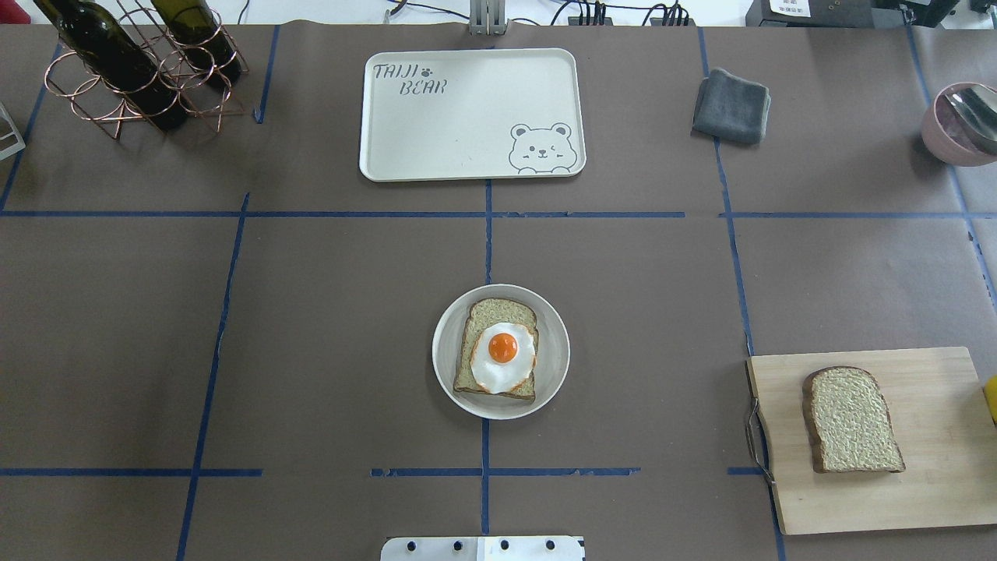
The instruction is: Make sandwich and place on tray
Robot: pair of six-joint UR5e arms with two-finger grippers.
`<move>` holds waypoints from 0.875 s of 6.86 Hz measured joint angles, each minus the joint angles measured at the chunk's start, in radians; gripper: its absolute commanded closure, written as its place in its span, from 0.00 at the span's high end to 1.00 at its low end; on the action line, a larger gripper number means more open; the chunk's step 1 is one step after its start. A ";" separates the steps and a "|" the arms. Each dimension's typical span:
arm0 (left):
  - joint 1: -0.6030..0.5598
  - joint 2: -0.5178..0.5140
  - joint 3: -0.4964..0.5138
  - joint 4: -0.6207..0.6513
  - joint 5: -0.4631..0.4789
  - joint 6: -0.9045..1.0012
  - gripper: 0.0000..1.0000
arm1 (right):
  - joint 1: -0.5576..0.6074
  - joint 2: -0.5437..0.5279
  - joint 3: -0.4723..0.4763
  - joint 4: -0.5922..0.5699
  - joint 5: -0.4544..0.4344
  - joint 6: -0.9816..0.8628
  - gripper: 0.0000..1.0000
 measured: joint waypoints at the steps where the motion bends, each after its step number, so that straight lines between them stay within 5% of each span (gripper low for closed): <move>1: 0.001 -0.004 -0.001 0.000 0.000 0.000 1.00 | 0.000 0.002 0.001 0.000 0.000 0.001 1.00; 6: 0.111 -0.155 -0.014 -0.119 -0.020 -0.014 1.00 | -0.025 0.104 0.047 -0.002 0.031 0.008 1.00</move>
